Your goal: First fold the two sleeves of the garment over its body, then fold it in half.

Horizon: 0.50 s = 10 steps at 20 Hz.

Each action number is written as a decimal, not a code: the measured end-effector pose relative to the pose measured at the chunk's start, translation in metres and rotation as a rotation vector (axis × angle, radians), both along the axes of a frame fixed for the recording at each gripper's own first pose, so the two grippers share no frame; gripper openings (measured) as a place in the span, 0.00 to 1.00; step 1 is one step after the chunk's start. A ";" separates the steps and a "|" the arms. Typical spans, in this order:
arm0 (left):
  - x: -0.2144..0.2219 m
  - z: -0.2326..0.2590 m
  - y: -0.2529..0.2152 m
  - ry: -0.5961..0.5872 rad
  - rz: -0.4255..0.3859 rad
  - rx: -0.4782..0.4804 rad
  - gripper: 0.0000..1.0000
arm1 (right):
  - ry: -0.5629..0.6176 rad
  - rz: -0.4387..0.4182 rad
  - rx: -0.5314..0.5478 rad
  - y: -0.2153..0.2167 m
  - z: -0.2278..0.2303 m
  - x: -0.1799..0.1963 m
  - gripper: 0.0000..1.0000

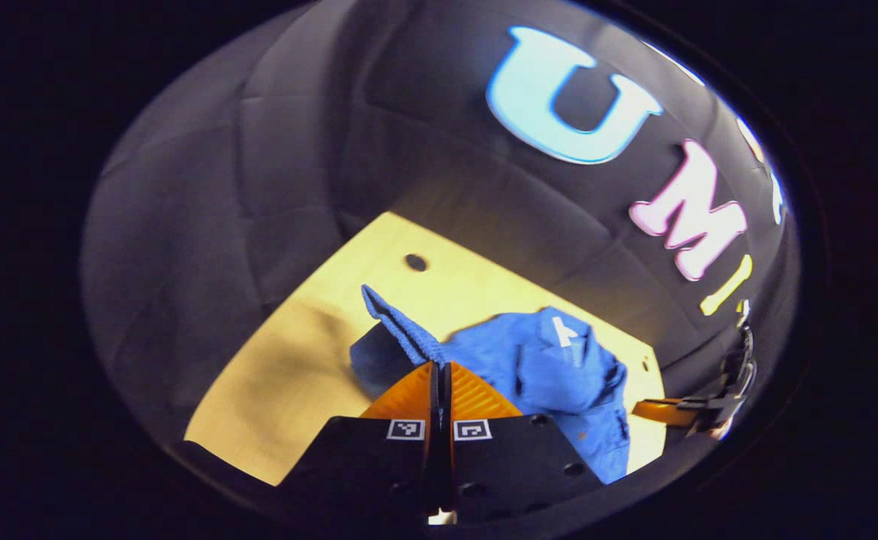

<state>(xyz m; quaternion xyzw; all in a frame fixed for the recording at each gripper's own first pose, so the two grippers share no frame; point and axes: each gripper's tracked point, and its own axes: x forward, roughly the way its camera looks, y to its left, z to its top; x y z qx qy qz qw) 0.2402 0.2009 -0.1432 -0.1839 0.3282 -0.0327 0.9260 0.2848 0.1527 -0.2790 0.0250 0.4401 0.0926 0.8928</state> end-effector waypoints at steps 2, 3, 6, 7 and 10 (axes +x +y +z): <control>0.027 0.023 -0.047 -0.050 -0.062 -0.032 0.00 | -0.010 -0.016 0.004 -0.022 0.004 -0.002 0.52; 0.040 0.026 -0.071 -0.056 -0.093 -0.012 0.00 | -0.010 -0.025 0.000 -0.037 0.004 -0.005 0.52; 0.070 0.031 -0.149 -0.063 -0.208 -0.013 0.00 | -0.009 -0.071 0.010 -0.076 0.006 -0.013 0.53; 0.078 0.028 -0.175 -0.054 -0.243 -0.007 0.00 | -0.012 -0.089 0.012 -0.092 0.007 -0.016 0.52; 0.099 -0.011 -0.259 -0.001 -0.386 0.014 0.00 | -0.008 -0.145 0.015 -0.137 0.006 -0.024 0.52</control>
